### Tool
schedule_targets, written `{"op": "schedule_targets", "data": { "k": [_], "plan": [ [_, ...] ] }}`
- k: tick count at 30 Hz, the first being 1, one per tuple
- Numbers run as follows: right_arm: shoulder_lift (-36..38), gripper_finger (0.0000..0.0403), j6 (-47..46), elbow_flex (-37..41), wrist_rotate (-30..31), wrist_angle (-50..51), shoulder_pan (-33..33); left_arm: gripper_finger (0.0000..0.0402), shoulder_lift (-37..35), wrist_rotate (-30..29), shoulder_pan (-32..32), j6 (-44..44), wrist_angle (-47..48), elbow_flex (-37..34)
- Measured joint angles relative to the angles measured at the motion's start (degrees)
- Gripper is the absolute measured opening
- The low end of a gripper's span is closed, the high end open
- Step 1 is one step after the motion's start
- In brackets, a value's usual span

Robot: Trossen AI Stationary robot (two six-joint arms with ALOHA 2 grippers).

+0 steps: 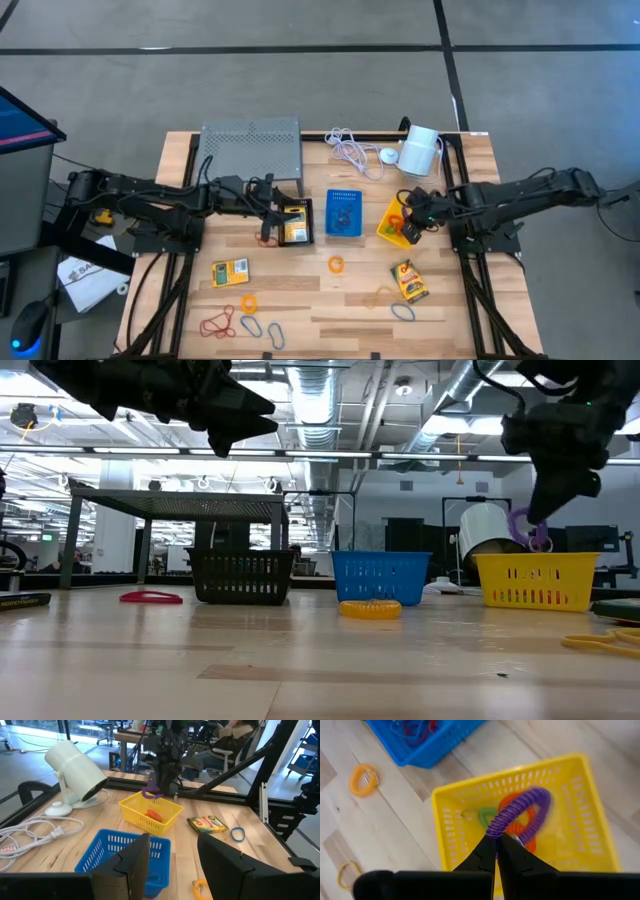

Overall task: Pick & Place Office Desk Supplies
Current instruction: Put the violet stretchable key holder into the yellow basket, then put the yellow stretchable key holder into the yellow basket

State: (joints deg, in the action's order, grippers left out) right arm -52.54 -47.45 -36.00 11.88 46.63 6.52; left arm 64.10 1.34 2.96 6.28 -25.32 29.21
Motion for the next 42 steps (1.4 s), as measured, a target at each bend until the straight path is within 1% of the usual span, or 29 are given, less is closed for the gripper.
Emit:
{"op": "schedule_targets", "data": {
  "k": [8, 15, 20, 23, 26, 31, 35, 38, 42],
  "plan": [
    [-1.58, 0.0000, -2.87, 1.40, -0.18, -1.96, 2.08, 0.0163, 0.00, 0.00, 0.01, 0.00, -0.07, 0.00],
    [-7.03, 0.0008, -3.61, 1.39, -1.53, -2.50, 2.50, 0.0163, 0.00, 0.00, 0.00, 0.00, -0.13, 0.00],
    [-10.68, 0.0028, -3.72, 1.41, -1.52, -2.49, 2.47, 0.0163, 0.00, 0.00, 0.02, 0.01, -0.04, 0.00],
    [-11.94, 0.0050, -4.90, 1.39, -1.54, -2.46, 1.93, 0.0163, 0.00, 0.00, 0.02, 0.00, -0.05, 0.00],
    [-12.45, 0.0083, -3.92, 1.39, -2.38, -2.47, 1.56, 0.0163, 0.00, 0.00, 0.02, 0.00, 0.00, 0.00],
    [-12.30, 0.0159, -3.53, 1.39, -2.71, -2.79, 1.60, 0.0163, 0.01, 0.00, 0.01, 0.00, 0.00, 0.00],
    [-12.30, 0.0213, -4.24, 1.39, -0.87, -2.95, 1.60, 0.0163, 0.00, 0.00, 0.02, 0.00, 0.00, 0.00],
    [-12.30, 0.0232, -4.49, 1.21, 0.09, -2.88, 1.60, 0.0163, 0.00, 0.00, 0.00, 0.00, 0.00, 0.00],
    [-12.02, 0.0227, -3.74, -1.50, 0.14, -1.91, 1.65, 0.0163, 0.00, 0.00, 0.02, 0.00, 0.15, 0.00]
  ]
}}
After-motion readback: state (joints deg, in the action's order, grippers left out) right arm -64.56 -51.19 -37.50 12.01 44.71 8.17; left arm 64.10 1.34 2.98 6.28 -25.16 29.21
